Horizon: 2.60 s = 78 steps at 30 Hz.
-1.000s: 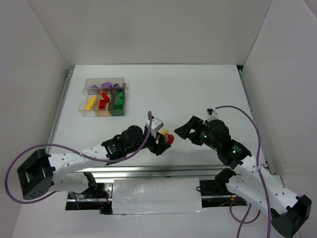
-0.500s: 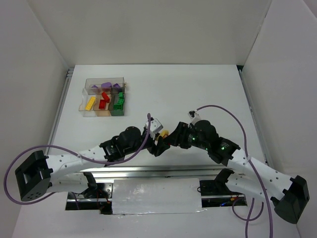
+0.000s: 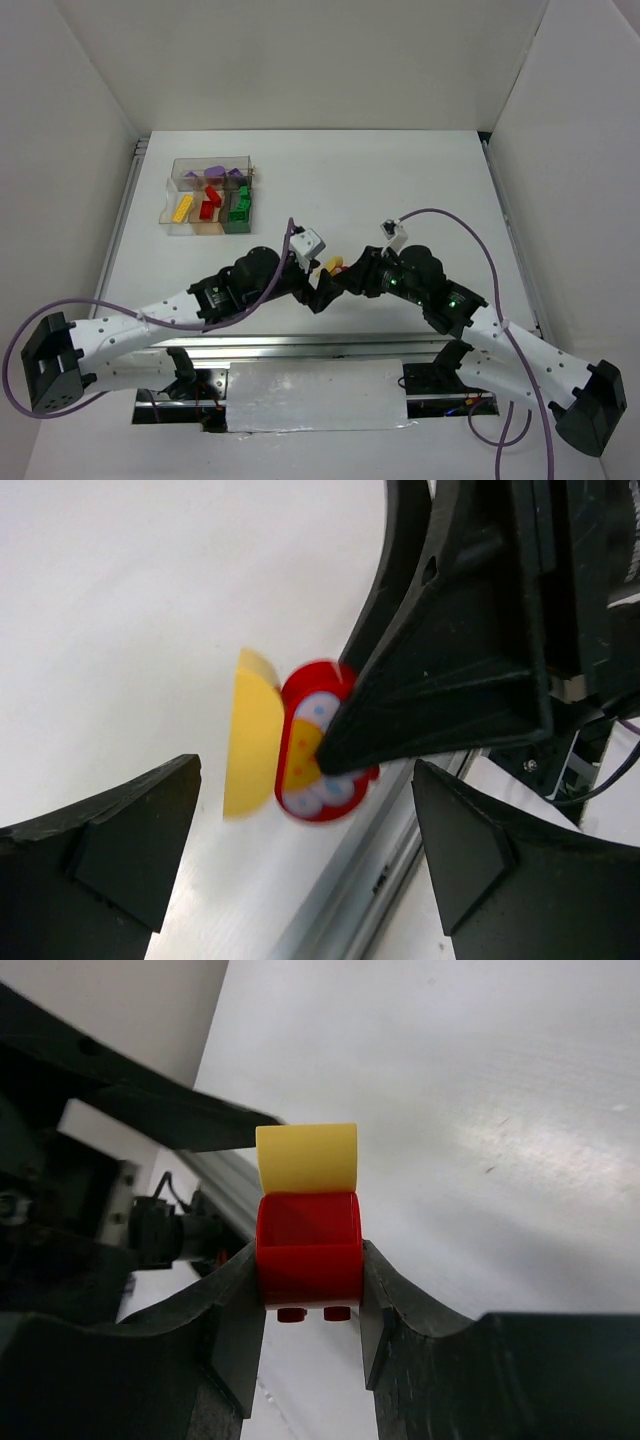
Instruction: Sort the legos into containers by color
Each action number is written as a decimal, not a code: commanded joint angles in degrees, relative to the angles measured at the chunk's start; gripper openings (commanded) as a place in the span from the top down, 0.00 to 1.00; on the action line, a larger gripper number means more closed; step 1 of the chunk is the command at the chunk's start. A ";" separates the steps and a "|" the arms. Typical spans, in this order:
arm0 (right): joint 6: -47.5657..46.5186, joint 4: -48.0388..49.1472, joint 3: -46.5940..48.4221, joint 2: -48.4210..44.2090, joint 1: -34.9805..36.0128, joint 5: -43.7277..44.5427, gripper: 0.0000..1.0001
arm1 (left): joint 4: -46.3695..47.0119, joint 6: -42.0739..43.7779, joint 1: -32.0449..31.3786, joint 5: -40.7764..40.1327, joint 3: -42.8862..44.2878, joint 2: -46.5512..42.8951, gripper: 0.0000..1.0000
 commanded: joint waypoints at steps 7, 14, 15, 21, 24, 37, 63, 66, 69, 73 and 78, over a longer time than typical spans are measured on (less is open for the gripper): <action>-21.28 3.59 -0.90 -7.58 -8.85 -13.55 1.00 | -31.33 -7.77 0.89 -9.42 19.66 -5.54 0.01; -26.75 8.33 -0.03 -10.49 -8.85 -41.79 1.00 | -23.45 -0.30 1.42 23.54 15.81 -11.95 0.00; -26.57 8.59 0.24 -10.49 -8.85 -42.67 1.00 | -22.31 -0.73 1.33 25.04 14.41 -12.48 0.01; -24.91 10.44 1.99 -8.65 -8.76 -50.40 1.00 | -19.93 -1.18 1.33 28.04 12.82 -11.88 0.01; -24.38 11.67 2.26 -8.04 -8.76 -52.08 1.00 | -18.70 -1.79 1.33 29.27 12.91 -9.51 0.01; -23.67 13.60 1.91 -7.24 -8.59 -50.42 1.00 | -14.74 -3.02 1.33 31.56 13.70 -5.02 0.60; -14.80 14.22 -3.53 -3.73 -9.55 -17.54 1.00 | -36.72 -26.50 65.05 -19.76 38.97 25.63 1.00; -14.10 16.32 -4.50 -3.03 -9.20 -18.95 1.00 | -37.24 -23.35 65.14 -20.56 47.84 35.30 0.99; -13.48 17.73 -4.68 -1.45 -8.85 -20.53 1.00 | -37.50 -21.23 65.14 -21.09 52.96 41.99 0.95; -14.00 18.00 -4.07 -0.22 -8.50 -20.71 1.00 | -37.60 -20.43 65.14 -22.40 54.22 45.87 0.82; -15.15 16.86 -2.05 0.75 -8.41 -21.32 1.00 | -35.66 -20.25 65.23 -23.03 52.02 46.75 0.58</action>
